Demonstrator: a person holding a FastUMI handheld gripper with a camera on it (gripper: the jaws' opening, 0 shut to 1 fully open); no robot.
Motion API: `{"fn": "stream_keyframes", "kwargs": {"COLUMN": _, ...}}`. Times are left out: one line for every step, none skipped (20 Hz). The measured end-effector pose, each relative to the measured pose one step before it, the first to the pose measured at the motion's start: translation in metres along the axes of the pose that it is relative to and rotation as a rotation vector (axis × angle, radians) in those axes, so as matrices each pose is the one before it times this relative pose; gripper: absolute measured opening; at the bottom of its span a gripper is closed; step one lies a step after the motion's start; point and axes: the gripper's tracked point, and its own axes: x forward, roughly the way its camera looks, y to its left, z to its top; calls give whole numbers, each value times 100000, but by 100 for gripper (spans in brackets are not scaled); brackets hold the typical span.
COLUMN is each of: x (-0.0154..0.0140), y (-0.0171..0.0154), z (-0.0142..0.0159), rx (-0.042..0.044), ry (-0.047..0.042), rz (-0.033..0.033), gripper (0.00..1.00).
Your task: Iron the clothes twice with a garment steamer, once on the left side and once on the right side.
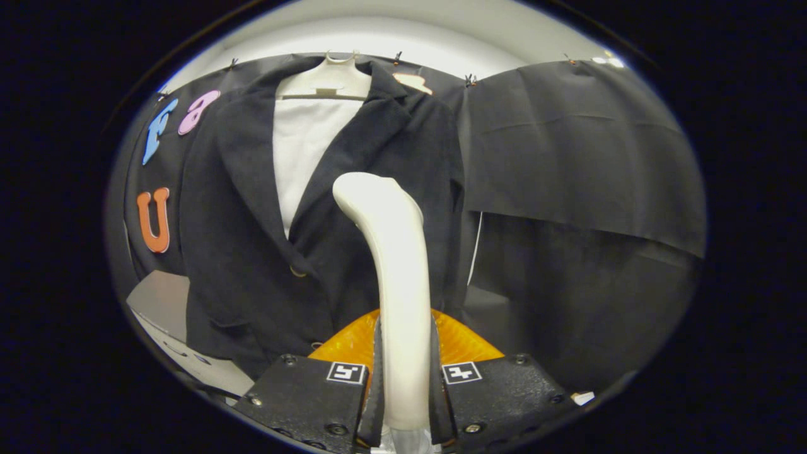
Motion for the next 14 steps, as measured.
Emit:
{"fn": "stream_keyframes", "kwargs": {"x": 144, "y": 166, "z": -677, "rx": -799, "ry": 640, "rz": -368, "gripper": 31}}
{"fn": "stream_keyframes", "kwargs": {"x": -57, "y": 58, "z": -969, "rx": -445, "ry": 1004, "rz": 68, "gripper": 31}}
{"fn": "stream_keyframes", "kwargs": {"x": -65, "y": 96, "z": -655, "rx": -360, "ry": 875, "rz": 95, "gripper": 31}}
{"fn": "stream_keyframes", "kwargs": {"x": -147, "y": -50, "z": -831, "rx": -403, "ry": 971, "rz": -114, "gripper": 31}}
{"fn": "stream_keyframes", "kwargs": {"x": -10, "y": 179, "z": -742, "rx": -353, "ry": 1126, "rz": -69, "gripper": 31}}
{"fn": "stream_keyframes", "kwargs": {"x": 7, "y": -6, "z": -738, "rx": -419, "ry": 768, "rz": -167, "gripper": 31}}
{"fn": "stream_keyframes", "kwargs": {"x": -54, "y": 120, "z": -728, "rx": -946, "ry": 703, "rz": -279, "gripper": 31}}
{"fn": "stream_keyframes", "kwargs": {"x": -79, "y": 140, "z": -840, "rx": -1071, "ry": 607, "rz": -67, "gripper": 31}}
{"fn": "stream_keyframes", "kwargs": {"x": -80, "y": 96, "z": -641, "rx": -1028, "ry": 538, "rz": -135, "gripper": 31}}
{"fn": "stream_keyframes", "kwargs": {"x": 88, "y": 127, "z": -675, "rx": -879, "ry": 474, "rz": -199, "gripper": 31}}
{"fn": "stream_keyframes", "kwargs": {"x": 87, "y": 96, "z": -807, "rx": -715, "ry": 991, "rz": -289, "gripper": 31}}
{"fn": "stream_keyframes", "kwargs": {"x": 79, "y": 49, "z": -570, "rx": -323, "ry": 791, "rz": -170, "gripper": 31}}
{"fn": "stream_keyframes", "kwargs": {"x": 91, "y": 95, "z": -628, "rx": -629, "ry": 397, "rz": -343, "gripper": 31}}
{"fn": "stream_keyframes", "kwargs": {"x": 105, "y": 50, "z": -532, "rx": -688, "ry": 370, "rz": -416, "gripper": 31}}
